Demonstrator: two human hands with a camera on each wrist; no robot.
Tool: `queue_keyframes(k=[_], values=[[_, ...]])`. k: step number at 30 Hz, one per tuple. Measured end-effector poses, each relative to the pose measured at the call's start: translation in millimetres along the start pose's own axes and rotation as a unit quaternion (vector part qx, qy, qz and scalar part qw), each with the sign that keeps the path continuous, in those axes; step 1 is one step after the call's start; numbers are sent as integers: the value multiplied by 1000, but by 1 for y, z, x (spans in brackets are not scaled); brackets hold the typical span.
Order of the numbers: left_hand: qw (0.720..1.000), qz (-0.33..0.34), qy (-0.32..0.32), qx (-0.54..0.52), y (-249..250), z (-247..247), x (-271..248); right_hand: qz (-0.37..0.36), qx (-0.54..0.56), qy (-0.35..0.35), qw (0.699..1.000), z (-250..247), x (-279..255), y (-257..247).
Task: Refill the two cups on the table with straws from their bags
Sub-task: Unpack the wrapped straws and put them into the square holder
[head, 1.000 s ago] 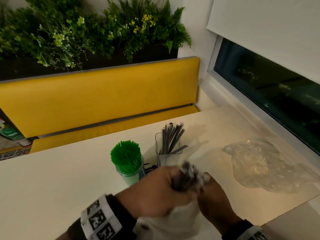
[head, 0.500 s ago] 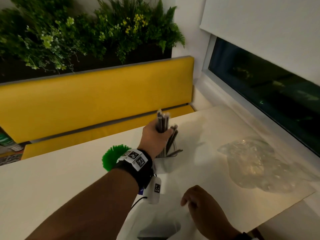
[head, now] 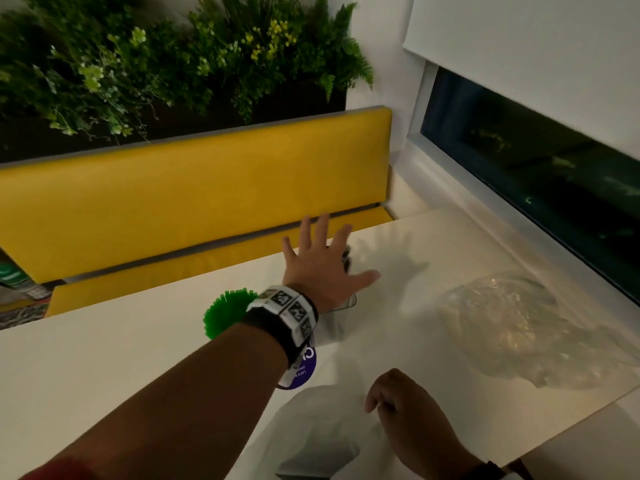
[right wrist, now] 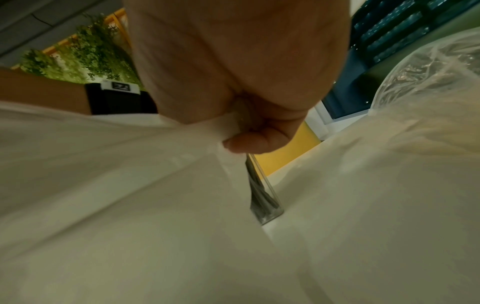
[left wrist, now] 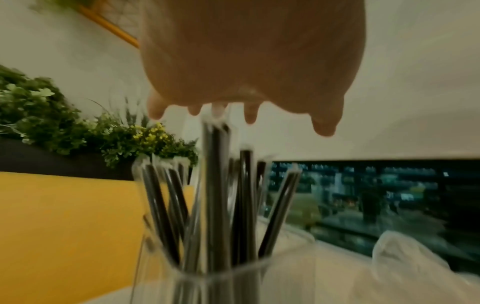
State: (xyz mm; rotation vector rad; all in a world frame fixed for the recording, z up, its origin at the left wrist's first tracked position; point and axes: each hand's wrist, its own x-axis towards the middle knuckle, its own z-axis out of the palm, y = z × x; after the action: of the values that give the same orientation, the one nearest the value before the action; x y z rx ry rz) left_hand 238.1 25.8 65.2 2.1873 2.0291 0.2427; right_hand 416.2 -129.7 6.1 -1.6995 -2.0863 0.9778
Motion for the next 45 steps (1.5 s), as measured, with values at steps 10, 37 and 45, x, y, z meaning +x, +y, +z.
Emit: queue_keyframes(k=[10, 37, 45], values=[[994, 95, 47, -3, -11, 5, 5, 20, 7, -6, 1000, 3, 0, -1], [931, 128, -338, 58, -12, 107, -198, 14, 217, -29, 976, 1, -11, -43], [924, 232, -282, 117, -19, 113, -205, -31, 168, -7, 985, -10, -23, -45]])
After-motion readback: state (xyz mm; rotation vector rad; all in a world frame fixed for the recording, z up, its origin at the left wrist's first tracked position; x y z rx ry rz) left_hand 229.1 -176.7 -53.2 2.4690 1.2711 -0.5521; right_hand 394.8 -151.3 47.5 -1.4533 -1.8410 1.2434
